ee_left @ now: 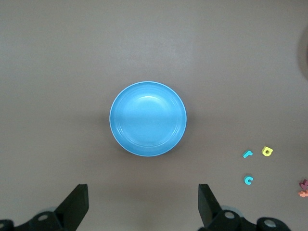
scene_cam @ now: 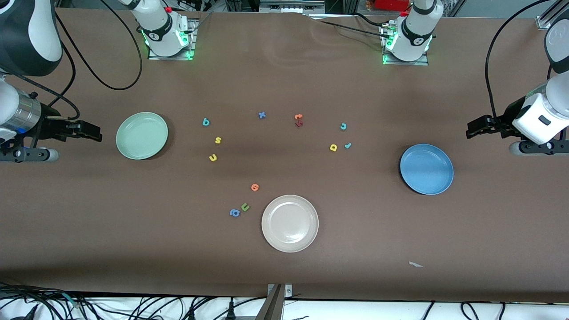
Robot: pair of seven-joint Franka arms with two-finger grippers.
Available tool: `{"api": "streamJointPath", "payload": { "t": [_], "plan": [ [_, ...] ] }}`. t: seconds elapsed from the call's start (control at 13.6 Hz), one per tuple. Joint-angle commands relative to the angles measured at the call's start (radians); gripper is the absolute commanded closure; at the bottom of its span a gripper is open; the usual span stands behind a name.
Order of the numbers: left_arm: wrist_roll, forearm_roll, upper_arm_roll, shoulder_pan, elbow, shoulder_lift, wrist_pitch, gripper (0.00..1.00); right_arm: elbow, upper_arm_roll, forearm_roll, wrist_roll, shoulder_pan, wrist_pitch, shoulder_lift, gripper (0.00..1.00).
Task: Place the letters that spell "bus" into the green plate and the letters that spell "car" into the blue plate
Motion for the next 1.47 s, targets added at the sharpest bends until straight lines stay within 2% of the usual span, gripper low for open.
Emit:
{"api": "streamJointPath", "payload": {
  "t": [0.0, 0.37, 0.59, 1.03, 1.39],
  "plan": [
    [0.007, 0.03, -0.003, 0.002, 0.008, 0.003, -0.005, 0.0, -0.015, -0.009, -0.005, 0.012, 0.015, -0.006, -0.017, 0.0],
    [0.007, 0.03, -0.003, 0.002, 0.008, 0.003, -0.005, 0.0, -0.016, -0.009, -0.005, 0.04, 0.026, -0.01, -0.017, 0.0],
    [0.007, 0.03, -0.003, 0.002, 0.006, 0.003, -0.005, 0.0, -0.016, 0.02, -0.005, 0.118, 0.04, -0.01, -0.017, 0.0],
    [0.007, 0.033, -0.003, 0.002, 0.008, 0.003, -0.004, 0.0, -0.041, 0.141, -0.005, 0.308, 0.04, -0.003, -0.012, 0.0],
    [0.005, 0.032, -0.003, 0.002, 0.008, 0.003, -0.002, 0.0, -0.131, 0.215, -0.002, 0.414, 0.04, 0.026, -0.023, 0.0]
  ]
}}
